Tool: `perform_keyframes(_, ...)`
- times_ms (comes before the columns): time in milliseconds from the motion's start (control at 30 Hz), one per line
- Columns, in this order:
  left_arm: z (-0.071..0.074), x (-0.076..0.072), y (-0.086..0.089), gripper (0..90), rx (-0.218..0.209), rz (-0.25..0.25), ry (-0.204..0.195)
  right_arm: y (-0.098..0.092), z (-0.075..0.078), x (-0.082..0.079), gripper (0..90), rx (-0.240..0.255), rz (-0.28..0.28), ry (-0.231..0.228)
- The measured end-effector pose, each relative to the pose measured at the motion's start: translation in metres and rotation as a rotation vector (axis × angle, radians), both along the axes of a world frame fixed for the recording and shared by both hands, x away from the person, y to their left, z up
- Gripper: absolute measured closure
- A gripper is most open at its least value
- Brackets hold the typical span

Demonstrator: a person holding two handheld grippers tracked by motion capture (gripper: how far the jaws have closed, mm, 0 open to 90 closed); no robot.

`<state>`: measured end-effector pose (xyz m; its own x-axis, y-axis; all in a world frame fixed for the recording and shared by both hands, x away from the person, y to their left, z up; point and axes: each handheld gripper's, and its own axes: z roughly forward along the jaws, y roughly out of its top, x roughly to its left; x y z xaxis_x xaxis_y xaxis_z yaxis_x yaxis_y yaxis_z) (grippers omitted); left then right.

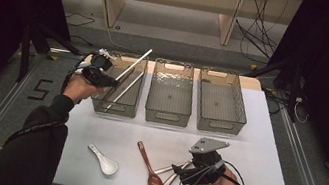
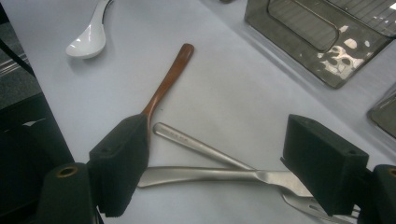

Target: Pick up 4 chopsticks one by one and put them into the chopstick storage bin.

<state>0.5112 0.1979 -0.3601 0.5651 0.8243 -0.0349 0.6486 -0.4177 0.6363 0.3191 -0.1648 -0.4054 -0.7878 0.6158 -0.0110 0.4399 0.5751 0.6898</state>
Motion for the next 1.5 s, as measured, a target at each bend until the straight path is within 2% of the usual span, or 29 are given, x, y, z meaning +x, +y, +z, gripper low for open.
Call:
perform_keyframes(200, -0.005, 0.015, 0.002, 84.7, 0.006, 0.046, 0.024, 0.0, -0.001, 0.0, 23.7, -0.003, 0.001, 0.002)
perform_keyframes(533, -0.017, 0.031, 0.005, 84.7, 0.011, 0.102, 0.054, 0.0, -0.001, 0.0, 23.8, -0.005, 0.004, 0.003)
perform_keyframes(933, -0.026, 0.038, 0.004, 84.7, 0.011, 0.139, 0.062, 0.0, -0.001, 0.001, 23.7, -0.005, 0.005, 0.004)
perform_keyframes(1300, -0.043, 0.044, 0.009, 84.5, 0.027, 0.163, 0.098, -0.001, -0.001, 0.001, 23.8, -0.001, 0.007, 0.005)
perform_keyframes(1500, -0.048, 0.046, 0.008, 84.2, 0.038, 0.163, 0.088, 0.0, -0.001, 0.0, 24.0, -0.005, 0.021, 0.008)
